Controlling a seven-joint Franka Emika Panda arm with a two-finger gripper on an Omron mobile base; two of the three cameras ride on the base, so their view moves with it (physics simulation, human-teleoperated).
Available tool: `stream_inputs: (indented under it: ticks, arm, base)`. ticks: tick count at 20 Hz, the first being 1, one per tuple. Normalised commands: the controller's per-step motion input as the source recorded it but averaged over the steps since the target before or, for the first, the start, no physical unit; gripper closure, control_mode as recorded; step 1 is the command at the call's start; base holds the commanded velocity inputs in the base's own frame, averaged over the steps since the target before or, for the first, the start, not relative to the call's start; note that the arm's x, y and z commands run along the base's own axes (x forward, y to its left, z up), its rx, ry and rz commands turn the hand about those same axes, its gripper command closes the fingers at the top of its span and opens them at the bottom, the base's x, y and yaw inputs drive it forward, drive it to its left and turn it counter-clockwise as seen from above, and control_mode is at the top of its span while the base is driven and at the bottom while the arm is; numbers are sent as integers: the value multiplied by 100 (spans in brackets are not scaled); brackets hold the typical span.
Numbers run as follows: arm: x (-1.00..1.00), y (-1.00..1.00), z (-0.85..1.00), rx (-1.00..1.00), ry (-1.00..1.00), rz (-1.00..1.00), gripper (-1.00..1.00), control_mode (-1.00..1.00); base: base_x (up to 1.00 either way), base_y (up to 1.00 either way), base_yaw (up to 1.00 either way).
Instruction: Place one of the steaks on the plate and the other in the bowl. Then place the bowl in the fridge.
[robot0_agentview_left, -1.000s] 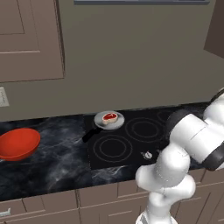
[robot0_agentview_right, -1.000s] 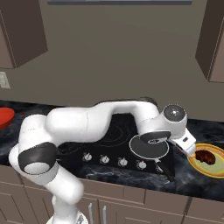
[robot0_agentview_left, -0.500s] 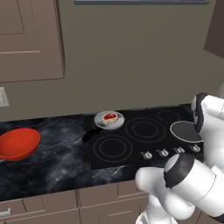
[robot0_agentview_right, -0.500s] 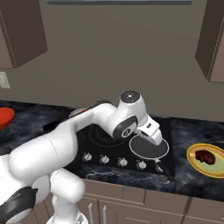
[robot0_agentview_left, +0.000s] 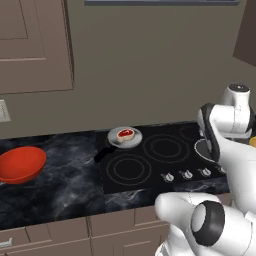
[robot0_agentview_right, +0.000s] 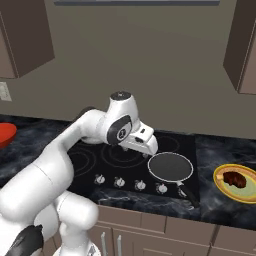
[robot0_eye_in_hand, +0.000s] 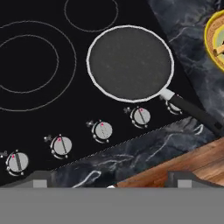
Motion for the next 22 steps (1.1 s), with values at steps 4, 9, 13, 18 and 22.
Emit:
stream_inputs:
  ticks: [4,9,13,18,22]
  arm:
    - [5,74,0,15,0,28,-100,-100]
    - [9,80,-2,15,0,22,-100,-100]
    - [4,85,0,2,1,11,-100,-100]
    - [9,92,0,0,0,13,-100,-100]
    - [37,85,0,0,0,14,-100,-100]
  base:
    - [0,0,0]
    - [0,0,0]
    - [0,0,0]
    - [0,0,0]
    - [0,0,0]
